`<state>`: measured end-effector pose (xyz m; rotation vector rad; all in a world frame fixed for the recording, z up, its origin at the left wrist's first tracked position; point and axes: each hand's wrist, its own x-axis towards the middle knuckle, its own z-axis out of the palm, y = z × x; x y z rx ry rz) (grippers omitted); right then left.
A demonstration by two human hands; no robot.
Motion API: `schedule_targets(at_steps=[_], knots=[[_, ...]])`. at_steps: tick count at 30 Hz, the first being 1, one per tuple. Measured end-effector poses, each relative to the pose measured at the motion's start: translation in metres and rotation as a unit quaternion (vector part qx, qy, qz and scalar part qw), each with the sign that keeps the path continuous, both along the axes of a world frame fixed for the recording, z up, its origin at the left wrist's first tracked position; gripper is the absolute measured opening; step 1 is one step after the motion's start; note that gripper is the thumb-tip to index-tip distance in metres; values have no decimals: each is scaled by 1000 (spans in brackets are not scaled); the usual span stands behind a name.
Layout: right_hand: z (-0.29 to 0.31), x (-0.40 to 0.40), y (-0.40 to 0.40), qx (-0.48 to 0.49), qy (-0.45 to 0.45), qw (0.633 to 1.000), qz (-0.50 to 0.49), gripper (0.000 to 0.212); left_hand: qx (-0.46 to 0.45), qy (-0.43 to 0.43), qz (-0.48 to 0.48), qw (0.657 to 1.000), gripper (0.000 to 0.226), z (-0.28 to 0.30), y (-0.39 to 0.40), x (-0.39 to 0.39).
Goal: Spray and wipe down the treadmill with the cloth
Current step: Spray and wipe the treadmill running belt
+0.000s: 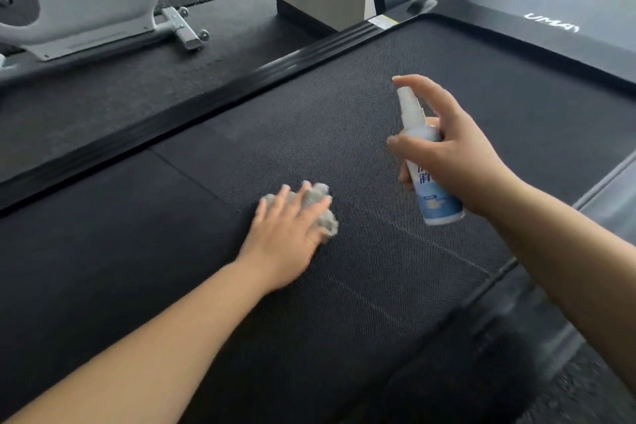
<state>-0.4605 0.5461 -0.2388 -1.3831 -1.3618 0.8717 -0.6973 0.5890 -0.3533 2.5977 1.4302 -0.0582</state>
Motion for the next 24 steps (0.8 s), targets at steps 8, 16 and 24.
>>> schedule_targets(at_steps=[8,16,24], knots=[[0,14,-4,-7,-6,1000,-6,63,-16,-17,272,962,47,-4,65,-24],[-6,21,7,-14,-6,1000,-12,63,-7,-8,241,971,46,-1,83,13],[-7,17,11,0,-25,1000,-18,63,-28,-44,-34,998,48,5,34,118]])
